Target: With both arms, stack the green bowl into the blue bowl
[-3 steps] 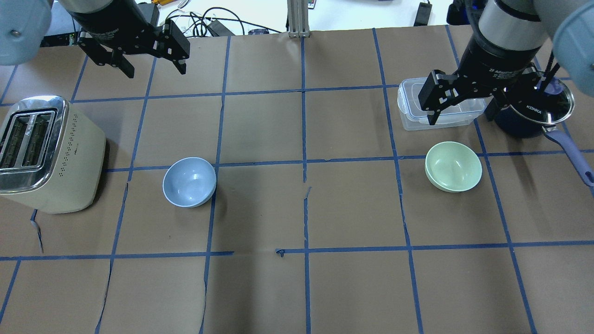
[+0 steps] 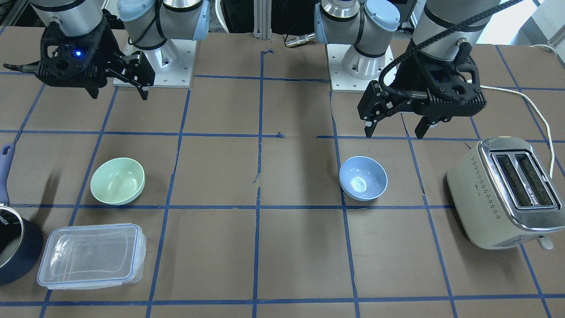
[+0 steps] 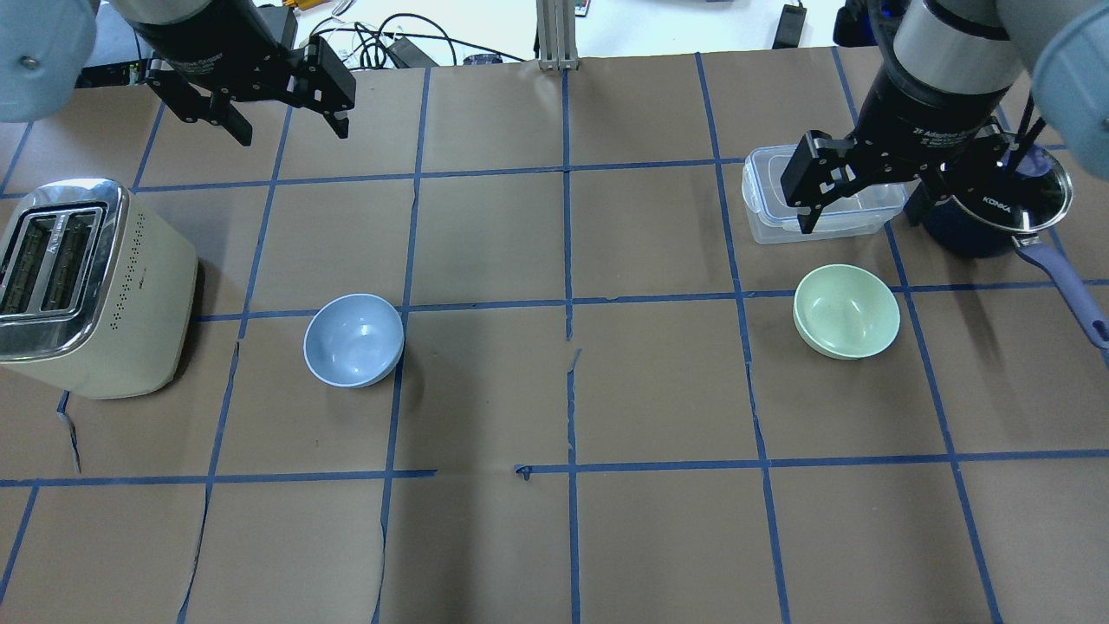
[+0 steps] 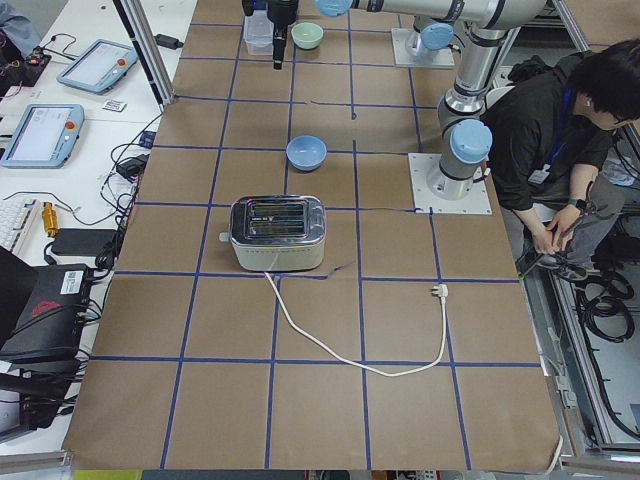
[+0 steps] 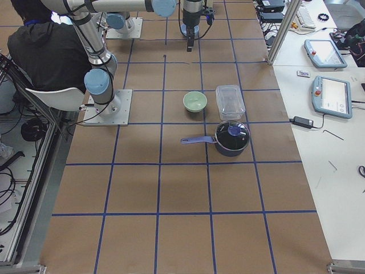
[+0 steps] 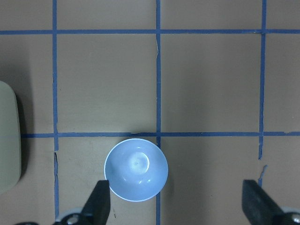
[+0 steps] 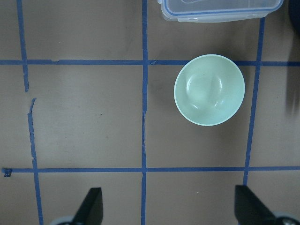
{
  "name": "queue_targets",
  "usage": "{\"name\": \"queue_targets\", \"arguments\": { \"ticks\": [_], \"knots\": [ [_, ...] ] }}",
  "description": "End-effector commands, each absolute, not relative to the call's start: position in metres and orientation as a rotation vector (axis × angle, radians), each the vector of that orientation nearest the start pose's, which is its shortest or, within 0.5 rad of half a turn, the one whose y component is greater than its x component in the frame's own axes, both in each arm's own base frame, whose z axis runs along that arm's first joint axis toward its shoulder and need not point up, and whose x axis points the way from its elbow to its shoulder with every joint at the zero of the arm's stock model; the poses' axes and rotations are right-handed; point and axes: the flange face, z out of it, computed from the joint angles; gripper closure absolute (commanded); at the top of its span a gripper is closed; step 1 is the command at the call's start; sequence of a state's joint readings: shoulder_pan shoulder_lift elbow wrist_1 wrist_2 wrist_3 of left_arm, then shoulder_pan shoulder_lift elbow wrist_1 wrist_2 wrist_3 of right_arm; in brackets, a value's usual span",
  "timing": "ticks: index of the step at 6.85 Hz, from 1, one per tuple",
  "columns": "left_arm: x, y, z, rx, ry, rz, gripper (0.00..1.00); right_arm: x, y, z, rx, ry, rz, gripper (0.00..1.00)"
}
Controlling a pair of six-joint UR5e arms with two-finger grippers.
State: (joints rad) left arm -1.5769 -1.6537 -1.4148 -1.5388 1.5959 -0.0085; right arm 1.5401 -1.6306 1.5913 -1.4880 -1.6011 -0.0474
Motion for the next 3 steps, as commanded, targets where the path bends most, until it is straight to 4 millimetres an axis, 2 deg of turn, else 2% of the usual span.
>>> {"name": "queue_targets", "arguments": {
  "ticks": [1,3],
  "knots": [
    [-0.1338,-0.5321,0.5296,-0.005,3.11,-0.172,0.0,0.116,-0.4657,0.4994,-0.033,3.17,0.068,0.0],
    [-0.1335,-0.5309,0.531,0.0,3.107,-0.174,0.0,0.1162,-0.4657,0.4994,-0.035,3.168,0.068,0.0]
  ]
}}
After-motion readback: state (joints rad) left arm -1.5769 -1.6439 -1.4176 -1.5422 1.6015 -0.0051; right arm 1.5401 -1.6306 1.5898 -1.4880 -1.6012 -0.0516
